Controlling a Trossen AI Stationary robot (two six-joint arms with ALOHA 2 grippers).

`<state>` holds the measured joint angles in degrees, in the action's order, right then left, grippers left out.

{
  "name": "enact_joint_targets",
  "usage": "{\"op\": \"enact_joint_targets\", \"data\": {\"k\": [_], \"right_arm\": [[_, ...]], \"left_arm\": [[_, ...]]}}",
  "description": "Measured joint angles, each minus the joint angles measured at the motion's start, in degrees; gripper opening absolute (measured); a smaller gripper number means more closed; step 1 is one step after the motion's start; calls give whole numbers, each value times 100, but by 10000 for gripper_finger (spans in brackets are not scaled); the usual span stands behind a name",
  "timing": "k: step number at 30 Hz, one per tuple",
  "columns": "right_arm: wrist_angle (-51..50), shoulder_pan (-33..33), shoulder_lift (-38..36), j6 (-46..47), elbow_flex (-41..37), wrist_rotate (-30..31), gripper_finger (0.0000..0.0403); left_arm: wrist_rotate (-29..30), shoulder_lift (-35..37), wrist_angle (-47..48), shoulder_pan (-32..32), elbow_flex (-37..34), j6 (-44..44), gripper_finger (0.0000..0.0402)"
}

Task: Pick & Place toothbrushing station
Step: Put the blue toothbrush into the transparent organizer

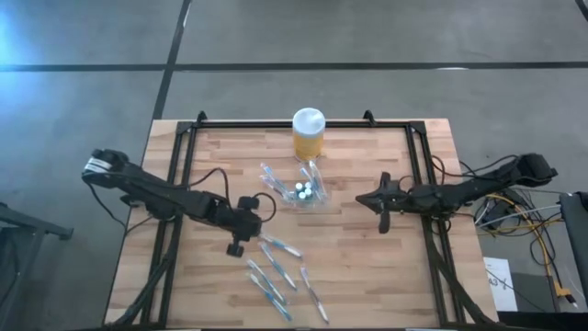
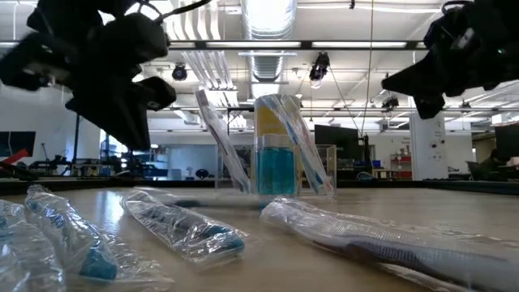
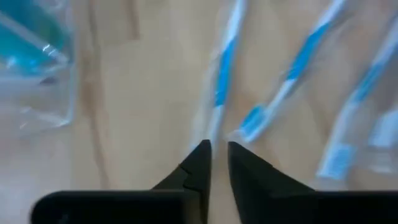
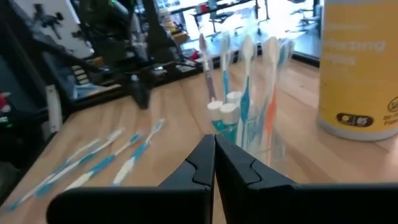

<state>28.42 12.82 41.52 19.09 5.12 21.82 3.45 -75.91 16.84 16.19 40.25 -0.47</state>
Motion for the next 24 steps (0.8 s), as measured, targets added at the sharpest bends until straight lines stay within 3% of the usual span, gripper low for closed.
{"op": "enact_joint_targets", "data": {"k": [7, 11, 16, 21, 24], "right_arm": [[-362, 2, 960, 31, 875, 396, 35], [-832, 3, 1810, 26, 1684, 321, 73], [-1364, 14, 3013, 28, 2744, 54, 120], [-2094, 16, 4142, 73, 3893, -657, 147], [-2694, 24, 4770, 161, 4674, -1114, 152]], "left_arm": [[-363, 511, -248, 11, 2, 39, 133], [-344, 1340, -472, 13, -247, 129, 143], [-39, 2818, -1397, 15, -1267, -376, 107], [893, 4092, -1586, 9, -2182, -1335, 25], [1097, 4703, -1687, 13, -2546, -1569, 8]]}}
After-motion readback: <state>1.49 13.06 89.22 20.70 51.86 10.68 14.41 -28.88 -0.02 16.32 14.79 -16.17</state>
